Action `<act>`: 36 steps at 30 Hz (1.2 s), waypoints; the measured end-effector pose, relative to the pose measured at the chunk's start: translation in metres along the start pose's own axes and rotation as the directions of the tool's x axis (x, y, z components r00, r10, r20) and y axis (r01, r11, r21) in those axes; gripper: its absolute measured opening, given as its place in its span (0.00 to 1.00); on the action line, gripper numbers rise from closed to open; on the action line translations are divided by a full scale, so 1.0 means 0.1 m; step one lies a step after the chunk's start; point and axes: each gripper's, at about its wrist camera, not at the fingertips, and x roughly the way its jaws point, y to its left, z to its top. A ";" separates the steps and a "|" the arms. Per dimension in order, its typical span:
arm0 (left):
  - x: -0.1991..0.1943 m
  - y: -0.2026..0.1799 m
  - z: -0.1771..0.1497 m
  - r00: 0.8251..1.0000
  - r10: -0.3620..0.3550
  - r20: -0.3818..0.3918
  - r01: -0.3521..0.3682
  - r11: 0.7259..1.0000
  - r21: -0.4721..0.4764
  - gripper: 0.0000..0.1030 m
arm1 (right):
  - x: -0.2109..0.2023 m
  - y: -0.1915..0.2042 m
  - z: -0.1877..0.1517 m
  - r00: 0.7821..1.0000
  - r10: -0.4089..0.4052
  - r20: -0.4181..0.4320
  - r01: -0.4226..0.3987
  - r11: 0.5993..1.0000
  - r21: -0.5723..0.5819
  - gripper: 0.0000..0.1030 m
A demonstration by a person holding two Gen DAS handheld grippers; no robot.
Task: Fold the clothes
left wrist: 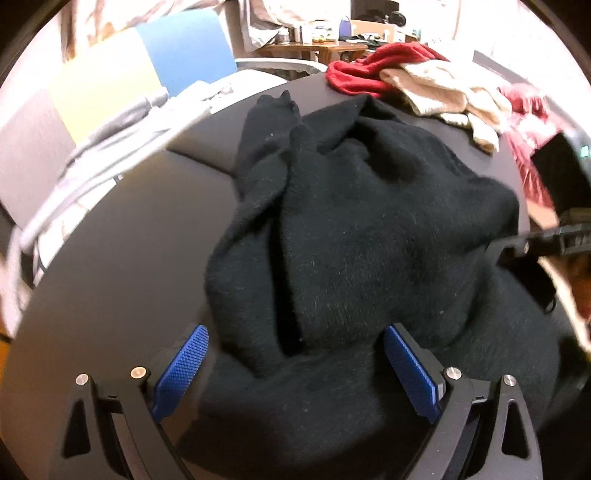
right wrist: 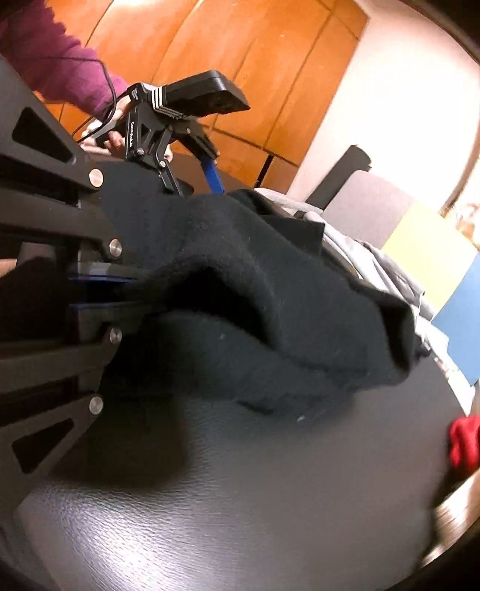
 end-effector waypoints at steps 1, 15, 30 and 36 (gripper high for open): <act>0.03 0.03 0.02 1.000 -0.026 -0.013 0.026 0.999 -0.021 0.94 | 0.00 -0.02 -0.01 1.000 0.010 0.002 -0.011 1.000 0.015 0.06; -0.03 -0.34 0.04 1.000 -0.015 0.011 0.014 0.995 0.101 0.53 | 0.12 -0.07 -0.02 0.999 0.043 -0.005 -0.043 0.998 0.043 0.06; -0.08 -0.55 -0.04 0.997 0.050 0.058 -0.044 0.994 -0.098 0.13 | 0.16 0.29 0.02 0.998 0.065 0.016 -0.064 0.995 -0.077 0.06; -0.74 -0.50 0.03 0.970 -0.008 0.242 0.066 0.970 -0.234 0.10 | 0.01 0.69 0.33 0.953 0.301 0.017 -0.300 0.952 -0.054 0.06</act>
